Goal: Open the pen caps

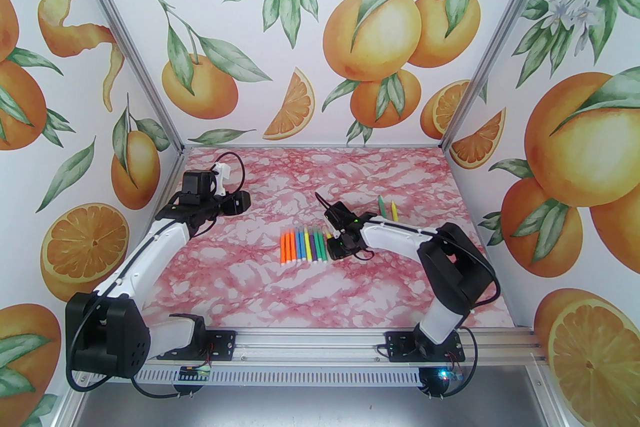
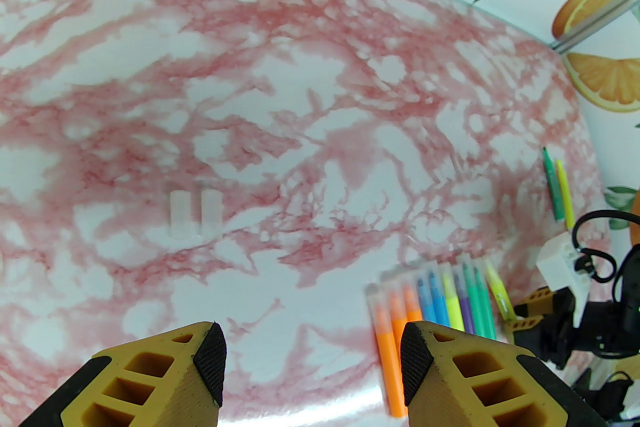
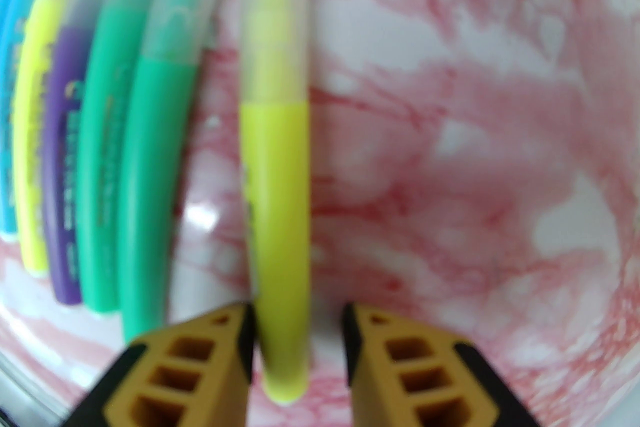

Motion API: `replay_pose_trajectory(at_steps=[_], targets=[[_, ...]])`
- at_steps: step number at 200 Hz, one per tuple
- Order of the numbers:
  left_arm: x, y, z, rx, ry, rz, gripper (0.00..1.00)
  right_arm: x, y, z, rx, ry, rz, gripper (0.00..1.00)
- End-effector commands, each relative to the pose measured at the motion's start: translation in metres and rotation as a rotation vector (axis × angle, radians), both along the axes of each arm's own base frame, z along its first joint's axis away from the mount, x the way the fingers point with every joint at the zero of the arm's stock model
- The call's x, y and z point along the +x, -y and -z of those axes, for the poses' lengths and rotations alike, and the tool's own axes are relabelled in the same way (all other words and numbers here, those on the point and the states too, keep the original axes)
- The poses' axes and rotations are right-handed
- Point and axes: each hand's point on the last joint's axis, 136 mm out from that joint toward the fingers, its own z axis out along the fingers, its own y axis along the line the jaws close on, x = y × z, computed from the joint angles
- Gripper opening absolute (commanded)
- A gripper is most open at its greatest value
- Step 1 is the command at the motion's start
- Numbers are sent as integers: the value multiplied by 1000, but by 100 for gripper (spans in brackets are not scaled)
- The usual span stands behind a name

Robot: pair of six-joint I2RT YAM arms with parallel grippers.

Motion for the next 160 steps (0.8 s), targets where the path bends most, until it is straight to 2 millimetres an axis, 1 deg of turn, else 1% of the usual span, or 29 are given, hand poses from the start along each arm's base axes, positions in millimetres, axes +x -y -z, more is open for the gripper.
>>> replay_pose_trajectory(at_steps=[1, 33, 48, 80, 116, 136, 160], targets=[[-6, 0, -8, -1, 24, 4, 62, -4, 2, 7, -53, -25, -22, 37], [-6, -1, -15, -1, 40, 3, 62, -6, 7, 8, -117, -45, -29, 36], [-7, 0, -16, -2, 46, 6, 63, -11, 7, 10, -141, -68, -43, 35], [-7, -2, -18, -3, 55, 4, 63, -21, 9, 17, -188, -113, -67, 29], [-6, -2, -19, -10, 61, 2, 63, -21, 7, 23, -190, -126, -61, 20], [-5, 0, -15, -25, 56, 8, 63, -18, 5, 23, -183, -114, -59, 15], [-4, 5, 2, -51, 19, 24, 63, -14, -2, 17, -130, -96, -56, 7]])
